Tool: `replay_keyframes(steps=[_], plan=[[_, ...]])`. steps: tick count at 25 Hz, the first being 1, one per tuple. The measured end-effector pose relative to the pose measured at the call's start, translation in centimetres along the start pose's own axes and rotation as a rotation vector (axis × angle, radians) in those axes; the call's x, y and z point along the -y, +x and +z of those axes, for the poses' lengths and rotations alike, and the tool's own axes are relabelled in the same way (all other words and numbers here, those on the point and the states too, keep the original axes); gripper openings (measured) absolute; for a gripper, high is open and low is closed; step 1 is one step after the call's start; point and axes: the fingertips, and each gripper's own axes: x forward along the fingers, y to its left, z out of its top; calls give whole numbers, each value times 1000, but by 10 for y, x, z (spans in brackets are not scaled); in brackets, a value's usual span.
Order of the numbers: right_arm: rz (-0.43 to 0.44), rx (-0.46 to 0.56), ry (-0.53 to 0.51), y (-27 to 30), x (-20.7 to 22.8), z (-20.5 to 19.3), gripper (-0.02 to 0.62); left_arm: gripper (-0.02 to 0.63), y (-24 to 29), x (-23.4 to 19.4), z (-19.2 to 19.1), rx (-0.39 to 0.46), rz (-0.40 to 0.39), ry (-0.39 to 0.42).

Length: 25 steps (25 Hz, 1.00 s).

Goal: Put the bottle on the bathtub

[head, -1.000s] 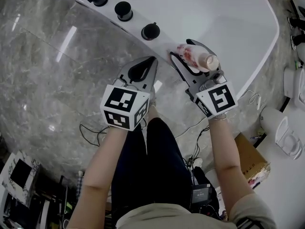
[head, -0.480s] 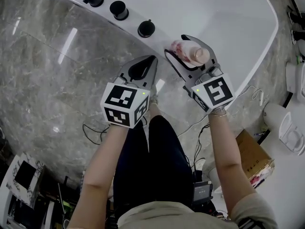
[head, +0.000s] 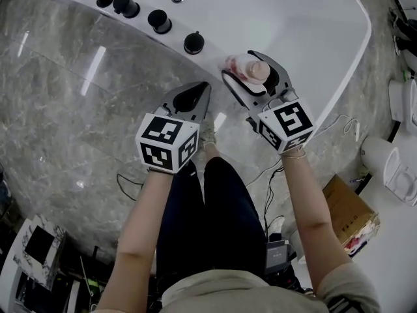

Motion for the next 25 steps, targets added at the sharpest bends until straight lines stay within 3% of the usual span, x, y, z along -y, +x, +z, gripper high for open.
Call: replay_keyframes(steps=[4, 13, 20, 25], plan=[[-37, 5, 89, -15, 0, -1, 284, 9, -7, 10, -1, -20, -6, -6], [-101, 22, 146, -72, -1, 17, 258, 9, -42, 20, 12, -30, 9, 19], [-206, 157, 361, -125, 3, 45, 161, 9, -66, 46, 38, -20, 12, 23], [-211, 233, 367, -150, -7, 75, 18, 9, -89, 59, 62, 3, 34, 33]])
